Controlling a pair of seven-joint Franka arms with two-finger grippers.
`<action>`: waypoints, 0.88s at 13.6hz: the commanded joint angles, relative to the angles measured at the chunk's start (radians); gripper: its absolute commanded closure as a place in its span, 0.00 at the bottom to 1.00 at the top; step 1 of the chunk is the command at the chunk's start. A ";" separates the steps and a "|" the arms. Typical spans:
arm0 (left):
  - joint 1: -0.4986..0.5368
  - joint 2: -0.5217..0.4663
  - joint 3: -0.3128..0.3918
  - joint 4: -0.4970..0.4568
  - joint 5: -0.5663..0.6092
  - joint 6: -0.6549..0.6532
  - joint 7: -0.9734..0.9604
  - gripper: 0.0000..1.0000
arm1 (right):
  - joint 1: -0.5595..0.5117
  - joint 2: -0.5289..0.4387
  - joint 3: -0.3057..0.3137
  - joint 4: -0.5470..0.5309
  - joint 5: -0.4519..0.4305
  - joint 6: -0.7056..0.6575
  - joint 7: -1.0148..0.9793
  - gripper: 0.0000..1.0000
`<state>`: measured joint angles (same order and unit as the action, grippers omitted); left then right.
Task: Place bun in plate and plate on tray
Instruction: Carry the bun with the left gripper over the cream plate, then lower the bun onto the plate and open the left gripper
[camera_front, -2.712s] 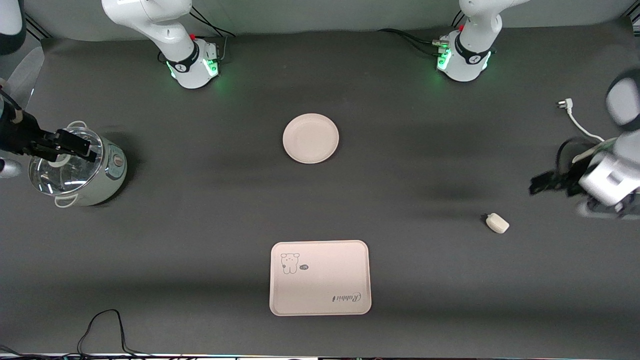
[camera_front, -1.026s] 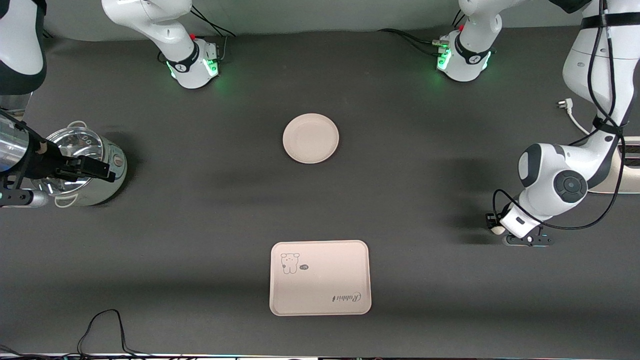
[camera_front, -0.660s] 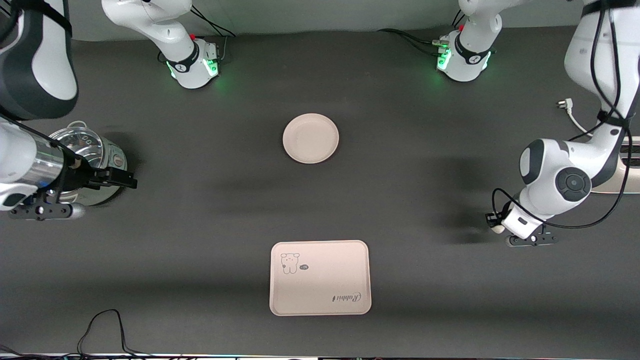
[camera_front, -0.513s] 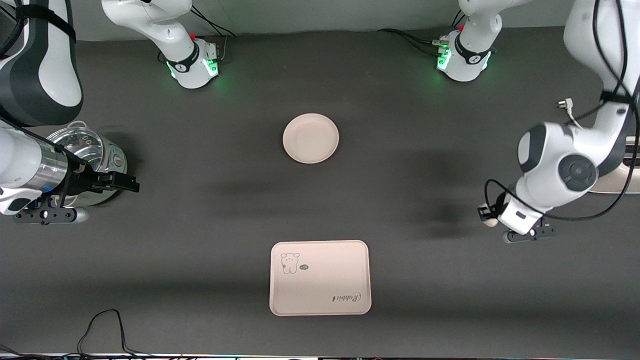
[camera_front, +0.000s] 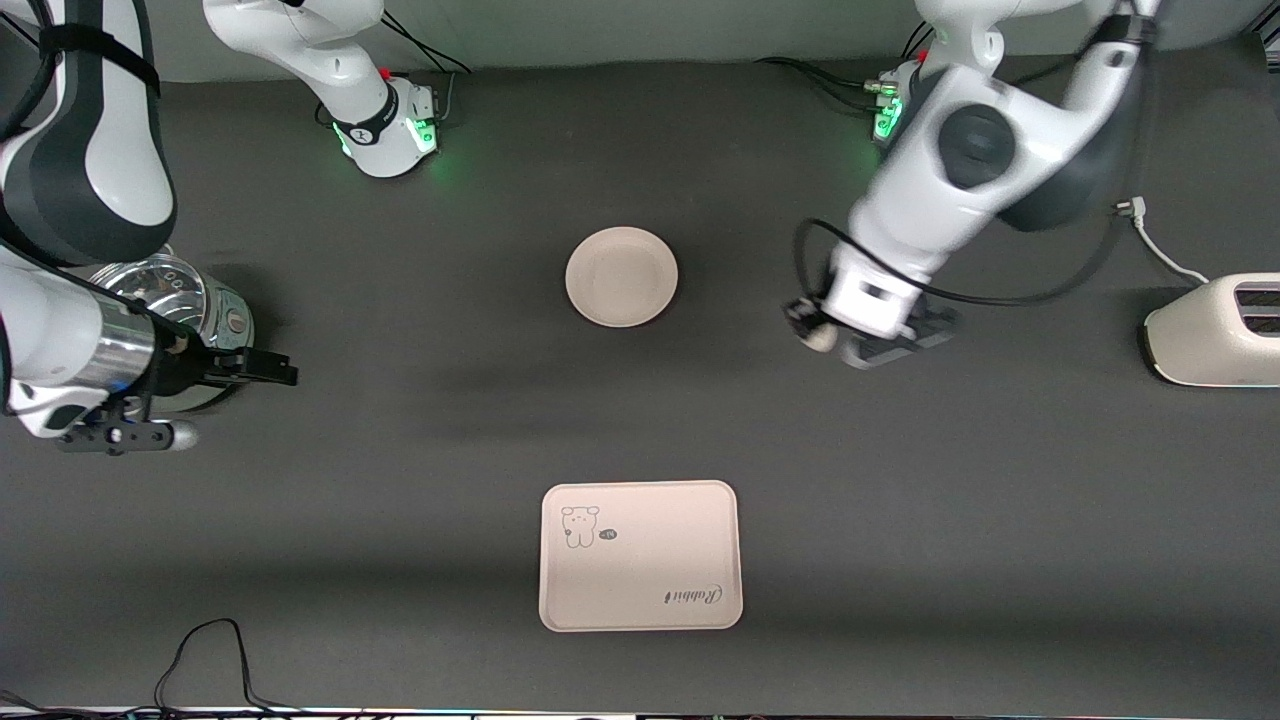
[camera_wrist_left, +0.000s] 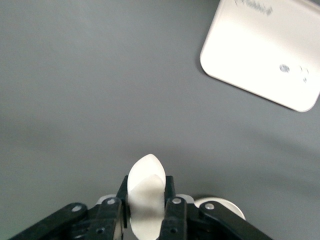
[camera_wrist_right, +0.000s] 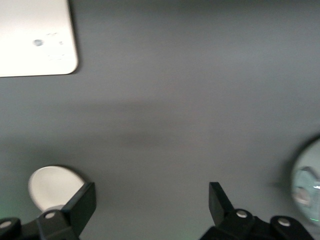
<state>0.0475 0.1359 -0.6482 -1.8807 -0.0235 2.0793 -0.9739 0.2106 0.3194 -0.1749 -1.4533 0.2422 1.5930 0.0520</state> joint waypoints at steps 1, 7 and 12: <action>-0.104 0.028 0.015 0.009 0.047 0.042 -0.152 0.72 | 0.015 0.102 -0.008 0.014 0.106 0.068 0.025 0.00; -0.286 0.178 0.015 0.003 0.053 0.070 -0.325 0.68 | 0.112 0.187 -0.006 -0.028 0.154 0.208 0.175 0.00; -0.417 0.353 0.024 -0.003 0.271 0.226 -0.583 0.69 | 0.161 0.211 -0.006 -0.125 0.247 0.358 0.172 0.00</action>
<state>-0.3354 0.4183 -0.6419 -1.8952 0.1582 2.2542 -1.4560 0.3561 0.5317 -0.1724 -1.5291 0.4363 1.8900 0.2140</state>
